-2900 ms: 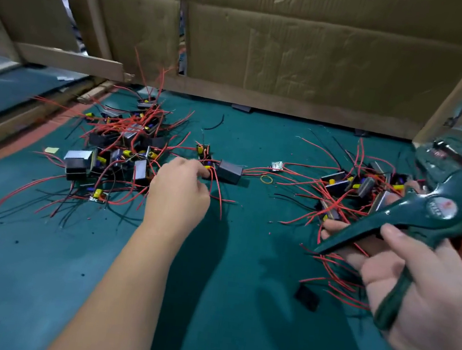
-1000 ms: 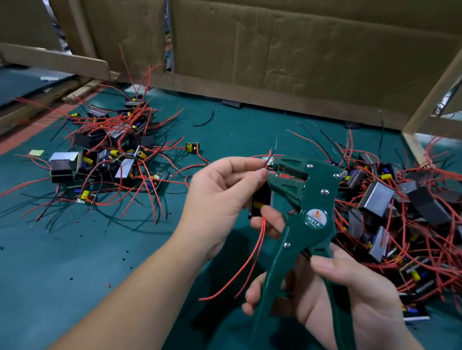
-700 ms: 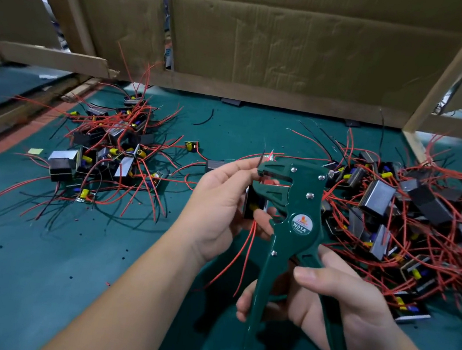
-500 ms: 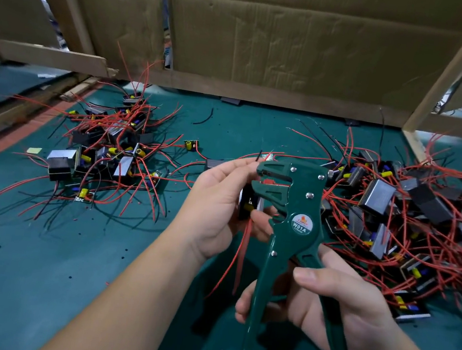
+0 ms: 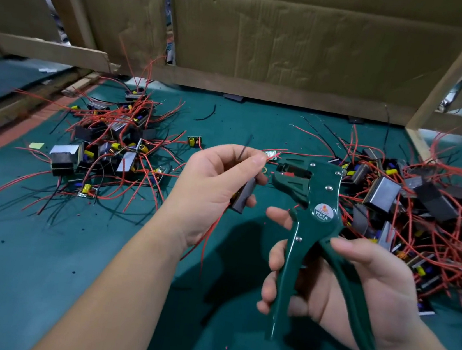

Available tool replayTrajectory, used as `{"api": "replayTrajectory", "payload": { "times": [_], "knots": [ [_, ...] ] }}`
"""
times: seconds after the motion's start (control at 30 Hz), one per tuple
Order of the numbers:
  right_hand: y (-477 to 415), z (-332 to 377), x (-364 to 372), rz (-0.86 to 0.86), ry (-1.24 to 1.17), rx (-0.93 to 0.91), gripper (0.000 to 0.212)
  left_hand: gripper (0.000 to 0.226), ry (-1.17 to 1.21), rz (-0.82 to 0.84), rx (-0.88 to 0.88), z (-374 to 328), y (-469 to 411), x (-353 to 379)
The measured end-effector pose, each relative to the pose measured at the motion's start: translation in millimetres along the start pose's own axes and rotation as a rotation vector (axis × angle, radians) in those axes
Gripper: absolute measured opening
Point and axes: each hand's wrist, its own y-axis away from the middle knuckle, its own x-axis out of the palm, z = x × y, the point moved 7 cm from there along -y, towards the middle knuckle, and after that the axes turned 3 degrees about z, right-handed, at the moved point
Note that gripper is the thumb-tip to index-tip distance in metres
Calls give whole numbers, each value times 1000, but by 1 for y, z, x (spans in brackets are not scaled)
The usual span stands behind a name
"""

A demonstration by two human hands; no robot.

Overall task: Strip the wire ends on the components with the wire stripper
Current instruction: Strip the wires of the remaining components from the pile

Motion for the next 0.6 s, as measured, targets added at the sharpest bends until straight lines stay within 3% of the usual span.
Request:
{"api": "replayTrajectory", "payload": {
  "times": [0.07, 0.27, 0.43, 0.6],
  "knots": [
    [0, 0, 5, 34, -48, 15, 47, 10, -47, 20, 14, -2, 1, 0],
    [2, -2, -8, -6, 83, 28, 66, 11, -237, 61, 74, -10, 2, -4],
    [1, -3, -6, 12, 68, 52, 53, 16, -390, 103, 190, -18, 4, -1],
    [2, -3, 6, 136, -54, 53, 41, 22, -522, 113, 232, -18, 4, 2]
  ]
}}
